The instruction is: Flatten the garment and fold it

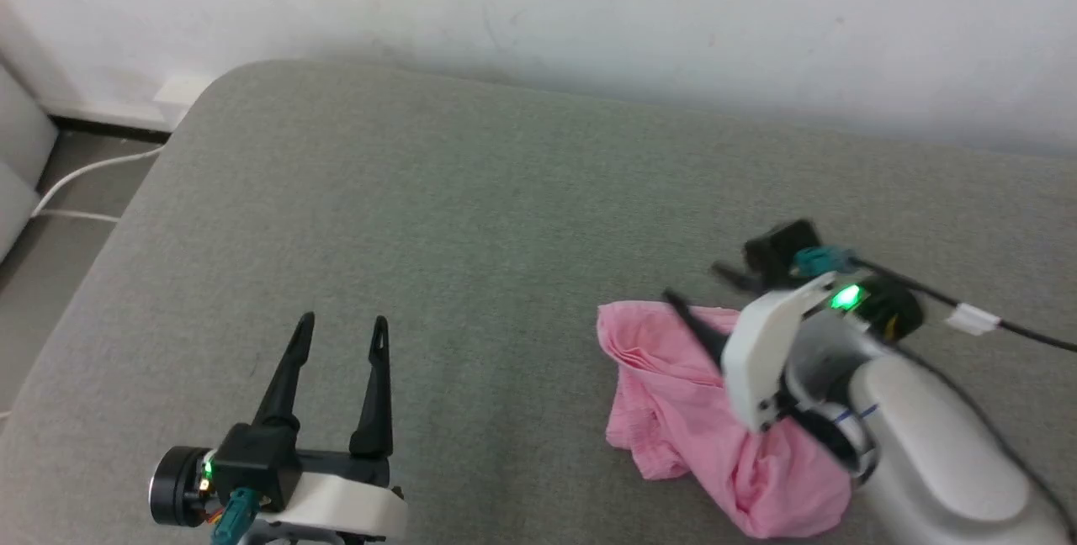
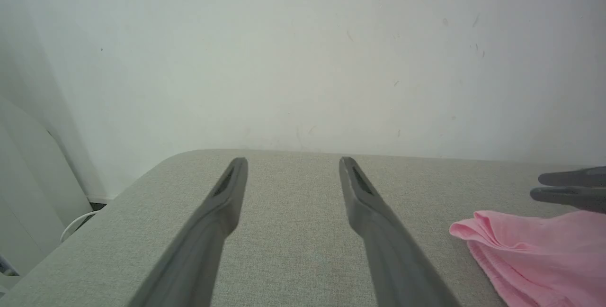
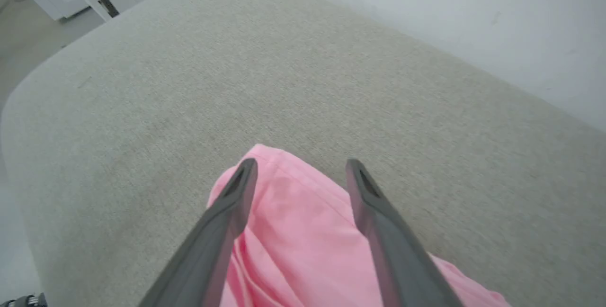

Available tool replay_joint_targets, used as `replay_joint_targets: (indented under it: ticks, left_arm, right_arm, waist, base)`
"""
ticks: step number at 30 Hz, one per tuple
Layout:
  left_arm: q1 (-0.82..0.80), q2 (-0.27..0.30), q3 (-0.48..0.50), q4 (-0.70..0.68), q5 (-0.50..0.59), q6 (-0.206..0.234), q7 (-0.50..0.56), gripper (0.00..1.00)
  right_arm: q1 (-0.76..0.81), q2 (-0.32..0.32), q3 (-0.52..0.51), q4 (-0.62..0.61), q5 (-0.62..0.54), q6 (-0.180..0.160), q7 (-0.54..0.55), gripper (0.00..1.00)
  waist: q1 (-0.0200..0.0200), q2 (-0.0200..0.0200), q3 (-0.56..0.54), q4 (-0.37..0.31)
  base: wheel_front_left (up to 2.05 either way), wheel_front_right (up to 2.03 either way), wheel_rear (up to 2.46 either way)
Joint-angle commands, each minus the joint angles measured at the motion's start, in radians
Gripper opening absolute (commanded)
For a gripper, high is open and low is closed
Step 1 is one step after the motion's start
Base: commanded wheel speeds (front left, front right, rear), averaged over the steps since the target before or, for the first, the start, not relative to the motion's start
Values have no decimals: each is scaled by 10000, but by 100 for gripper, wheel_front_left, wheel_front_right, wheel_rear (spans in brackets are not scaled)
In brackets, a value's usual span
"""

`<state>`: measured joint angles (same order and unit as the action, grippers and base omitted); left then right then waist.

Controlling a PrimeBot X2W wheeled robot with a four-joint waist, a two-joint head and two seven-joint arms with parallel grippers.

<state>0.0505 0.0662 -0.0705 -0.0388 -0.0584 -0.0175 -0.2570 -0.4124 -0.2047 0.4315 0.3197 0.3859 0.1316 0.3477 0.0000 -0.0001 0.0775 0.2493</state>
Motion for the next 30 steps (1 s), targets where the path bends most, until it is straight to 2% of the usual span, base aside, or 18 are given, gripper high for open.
replay_joint_targets:
  ticks: [1, 5, 7, 13, 18, 22, 28, 30]
  left_arm:
    - [48, -34, 67, -33, 42, -64, -47, 100]
    - [126, -52, 221, -89, -54, -141, -47, 100]
    - [135, -62, 278, -115, -86, -182, -47, 100]
    - [143, -101, 463, -183, -309, -298, -47, 100]
    - [132, -122, 573, -233, -335, -337, -47, 100]
    - [204, -135, 569, -125, -402, -436, -47, 100]
    - [452, -146, 469, 88, -375, -540, -47, 100]
    - [492, -148, 452, 98, -372, -541, -47, 100]
  right_arm:
    - [-280, -339, 63, -140, -299, -9, -318, 100]
    - [-836, -1464, 187, -470, -1352, -9, -1716, 100]
    - [-954, -1811, -187, -539, -1787, -9, -2486, 100]
    - [-340, -2097, -1661, -909, -2454, -9, -3915, 100]
    - [1013, -1645, -3214, -1828, -2740, -9, -4685, 100]
    - [2301, -903, -4200, -2682, -2968, -9, -5110, 100]
    - [4012, 563, -5061, -3605, -3315, -9, -5409, 100]
    - [4217, 762, -5131, -3684, -3330, -9, -5441, 100]
  waist:
    - [0, 1, -286, -445]
    - [0, 1, -413, -916]
    - [0, 1, -446, -1131]
    - [0, 1, -463, -1637]
    - [0, 1, -441, -1883]
    - [0, 1, -420, -2019]
    - [0, 1, -447, -2111]
    - [0, 1, -448, -2117]
  base:
    - [0, 0, 0]
    - [0, 0, 0]
    - [0, 0, 0]
    - [0, 0, 0]
    - [0, 0, 0]
    - [0, 0, 0]
    - [0, 0, 0]
    - [0, 0, 0]
